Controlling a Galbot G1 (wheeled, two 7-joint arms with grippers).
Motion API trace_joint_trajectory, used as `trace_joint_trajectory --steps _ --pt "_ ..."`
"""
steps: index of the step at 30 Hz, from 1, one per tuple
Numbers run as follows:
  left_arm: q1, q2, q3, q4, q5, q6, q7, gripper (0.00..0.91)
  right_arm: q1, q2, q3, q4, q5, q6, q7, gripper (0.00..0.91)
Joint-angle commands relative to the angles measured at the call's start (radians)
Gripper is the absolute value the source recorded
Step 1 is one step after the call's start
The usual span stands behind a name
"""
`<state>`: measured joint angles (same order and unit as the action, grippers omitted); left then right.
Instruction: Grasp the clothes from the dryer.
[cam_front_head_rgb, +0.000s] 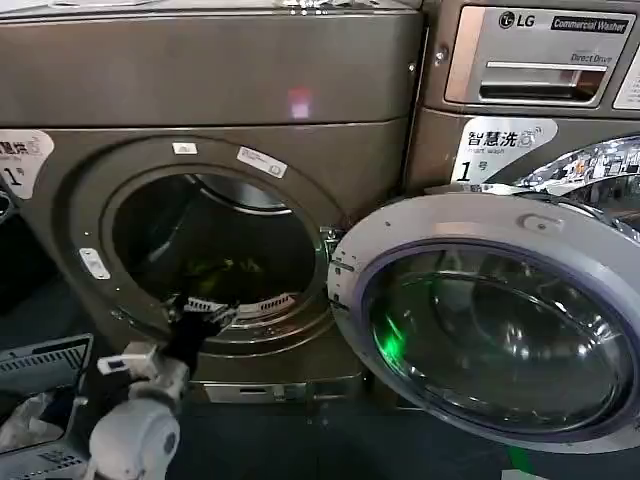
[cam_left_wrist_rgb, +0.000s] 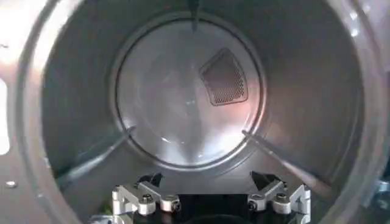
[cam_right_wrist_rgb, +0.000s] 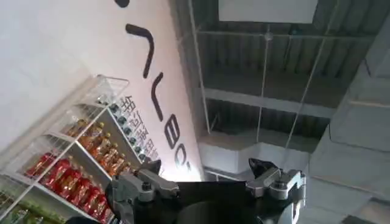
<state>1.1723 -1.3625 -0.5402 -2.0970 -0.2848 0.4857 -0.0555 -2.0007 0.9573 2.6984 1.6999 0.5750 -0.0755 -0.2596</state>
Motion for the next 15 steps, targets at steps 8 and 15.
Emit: trace_joint_trajectory --steps 8,15 --pt "-0.487 -0.029 0.109 0.545 0.034 -0.076 0.000 0.907 -0.030 0.001 0.032 0.007 0.018 -0.006 -0.008 0.907" --pt "-0.622 -0.044 0.137 0.739 0.049 -0.114 -0.002 0.907 -0.034 0.001 0.040 0.003 0.022 -0.005 -0.012 0.907"
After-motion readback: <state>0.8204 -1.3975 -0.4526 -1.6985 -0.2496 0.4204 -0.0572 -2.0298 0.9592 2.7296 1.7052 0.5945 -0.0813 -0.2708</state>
